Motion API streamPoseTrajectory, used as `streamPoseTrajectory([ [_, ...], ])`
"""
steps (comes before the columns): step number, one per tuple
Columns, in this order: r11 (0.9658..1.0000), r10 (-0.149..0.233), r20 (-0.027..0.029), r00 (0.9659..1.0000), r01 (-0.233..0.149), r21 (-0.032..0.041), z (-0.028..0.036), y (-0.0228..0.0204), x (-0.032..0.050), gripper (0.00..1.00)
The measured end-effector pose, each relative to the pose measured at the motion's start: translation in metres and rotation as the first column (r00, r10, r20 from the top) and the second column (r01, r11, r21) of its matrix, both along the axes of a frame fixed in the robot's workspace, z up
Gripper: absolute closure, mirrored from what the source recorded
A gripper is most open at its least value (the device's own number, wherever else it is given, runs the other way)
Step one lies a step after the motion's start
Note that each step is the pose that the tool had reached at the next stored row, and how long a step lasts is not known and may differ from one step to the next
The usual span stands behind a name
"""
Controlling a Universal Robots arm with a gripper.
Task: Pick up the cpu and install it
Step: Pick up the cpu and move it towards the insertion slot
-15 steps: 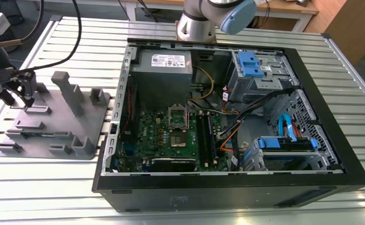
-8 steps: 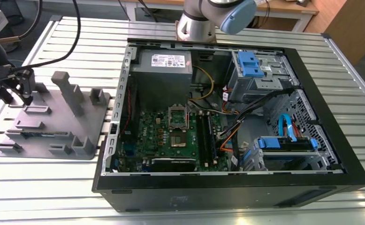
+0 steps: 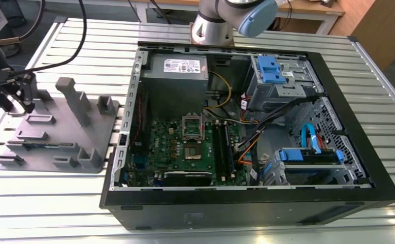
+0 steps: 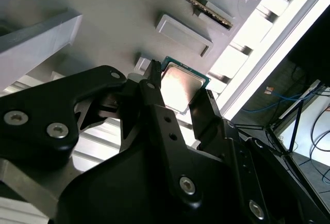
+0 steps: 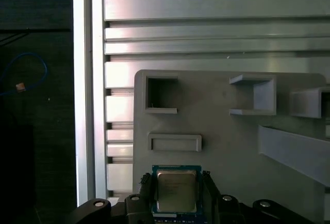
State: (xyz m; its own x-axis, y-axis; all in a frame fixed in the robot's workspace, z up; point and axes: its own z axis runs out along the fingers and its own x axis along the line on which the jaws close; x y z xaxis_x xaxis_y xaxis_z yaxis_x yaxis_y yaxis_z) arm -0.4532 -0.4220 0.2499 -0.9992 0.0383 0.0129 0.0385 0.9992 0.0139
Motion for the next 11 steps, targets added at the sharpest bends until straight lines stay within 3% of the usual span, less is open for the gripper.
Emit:
streamPoseTrajectory([
  [11, 1.0, 0.0, 0.0002, 1.0, 0.0, 0.0001, 0.0083, 0.0, 0.0, 0.53],
])
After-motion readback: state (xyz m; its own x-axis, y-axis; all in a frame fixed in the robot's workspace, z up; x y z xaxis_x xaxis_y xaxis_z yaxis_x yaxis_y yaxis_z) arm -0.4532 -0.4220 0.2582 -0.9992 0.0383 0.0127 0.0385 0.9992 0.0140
